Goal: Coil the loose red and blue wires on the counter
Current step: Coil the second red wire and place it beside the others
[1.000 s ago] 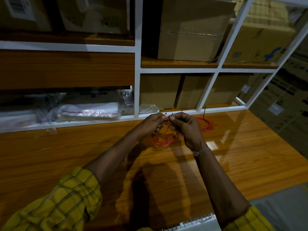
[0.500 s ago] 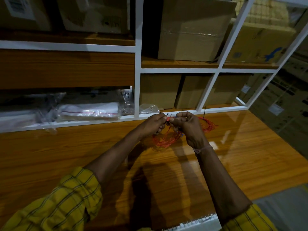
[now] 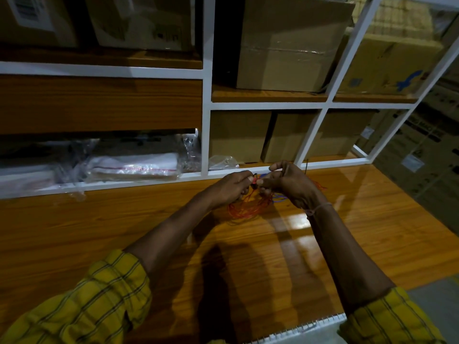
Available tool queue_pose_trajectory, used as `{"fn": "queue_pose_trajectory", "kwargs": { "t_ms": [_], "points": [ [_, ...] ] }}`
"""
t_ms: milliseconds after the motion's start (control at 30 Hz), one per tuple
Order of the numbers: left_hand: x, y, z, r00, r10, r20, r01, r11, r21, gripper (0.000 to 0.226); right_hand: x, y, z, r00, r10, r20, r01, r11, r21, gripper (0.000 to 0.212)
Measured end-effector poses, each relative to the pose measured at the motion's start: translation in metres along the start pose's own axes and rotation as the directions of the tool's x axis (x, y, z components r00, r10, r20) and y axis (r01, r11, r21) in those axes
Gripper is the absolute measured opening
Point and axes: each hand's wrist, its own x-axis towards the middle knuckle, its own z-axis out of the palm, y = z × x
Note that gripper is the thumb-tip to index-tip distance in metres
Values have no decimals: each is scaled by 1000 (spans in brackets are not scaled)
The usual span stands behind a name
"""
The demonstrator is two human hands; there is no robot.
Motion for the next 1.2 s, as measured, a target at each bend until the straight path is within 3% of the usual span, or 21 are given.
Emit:
{"fn": "queue_pose_trajectory", "kwargs": {
  "t_ms": [400,733,1200],
  "points": [
    [5,-4,-1,1000,-4,-3,4,1000,30,27,6,-2,-6,998,54,14,-54,998,34,53],
    [5,-1,0,1000,-10,1,10,997,-71,24,6,-9,-6,997,65,31,-64,998,-20,53],
    [11,-9,-4,1000,-18,0,18,1000,-3,30,8,-6,-5,999,32,31,-31,998,-46,58]
  ]
}}
